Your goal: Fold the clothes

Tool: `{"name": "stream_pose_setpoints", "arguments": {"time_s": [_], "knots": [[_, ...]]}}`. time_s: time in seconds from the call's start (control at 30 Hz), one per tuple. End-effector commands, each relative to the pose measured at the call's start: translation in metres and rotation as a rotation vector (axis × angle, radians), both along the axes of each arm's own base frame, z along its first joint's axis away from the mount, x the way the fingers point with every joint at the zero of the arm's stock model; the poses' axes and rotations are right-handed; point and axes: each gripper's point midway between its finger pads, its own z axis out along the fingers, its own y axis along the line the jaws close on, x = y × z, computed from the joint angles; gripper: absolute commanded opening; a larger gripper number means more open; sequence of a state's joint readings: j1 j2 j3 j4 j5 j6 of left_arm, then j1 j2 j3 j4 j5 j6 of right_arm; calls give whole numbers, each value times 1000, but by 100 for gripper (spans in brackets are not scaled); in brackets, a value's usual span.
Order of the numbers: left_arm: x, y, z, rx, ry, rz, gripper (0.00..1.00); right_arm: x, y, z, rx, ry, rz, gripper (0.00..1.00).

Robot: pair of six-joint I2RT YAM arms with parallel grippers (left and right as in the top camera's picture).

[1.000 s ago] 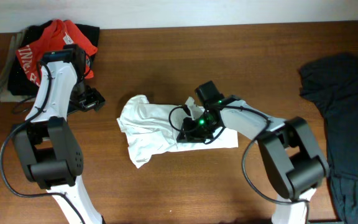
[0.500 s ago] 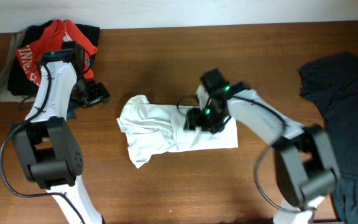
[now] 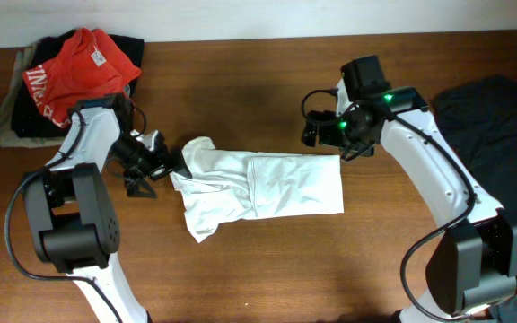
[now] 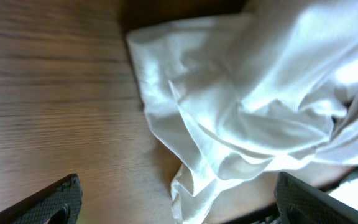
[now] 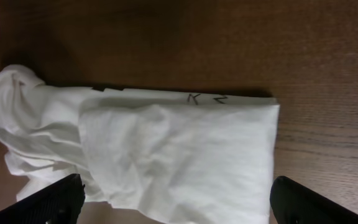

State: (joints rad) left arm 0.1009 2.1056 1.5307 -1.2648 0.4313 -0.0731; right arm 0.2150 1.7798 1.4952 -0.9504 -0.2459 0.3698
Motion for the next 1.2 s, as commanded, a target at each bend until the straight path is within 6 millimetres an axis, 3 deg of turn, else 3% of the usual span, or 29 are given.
{"name": "stream_pose_setpoints", "arguments": {"time_s": [0.0,0.1,0.27,0.43,0.53,0.67,0.77,0.83,1.03,1.17], "knots": [[6,-10,9,-119,-86,-56,98,2,-9,-11,-24,14,-22,99],[6,-23,20,-204,-119,-86,98,4,-8,-15,-24,15,-22,99],[-6,-32,15,-212,-82,-110,94,9,-7,-28,-28,30,-22,99],[-10,-30,19,-187,-68,-80,92,9,-8,-45,-36,69,-22,99],[-10,-21,38,-106,-108,-61,95,9,-8,-56,-44,94,-22,99],[-15,-18,80,-53,-229,-66,96,10,-10,-64,-58,104,-25,99],[-24,-23,88,-43,-296,-77,99,10,-10,-64,-59,105,-26,99],[-27,-27,80,-38,-316,-48,99,10,-10,-64,-59,105,-26,99],[-27,-30,21,-30,-347,60,99,10,-12,-65,-69,103,-29,99],[-22,-28,12,-23,-375,84,99,10,-12,-65,-69,103,-29,99]]}}
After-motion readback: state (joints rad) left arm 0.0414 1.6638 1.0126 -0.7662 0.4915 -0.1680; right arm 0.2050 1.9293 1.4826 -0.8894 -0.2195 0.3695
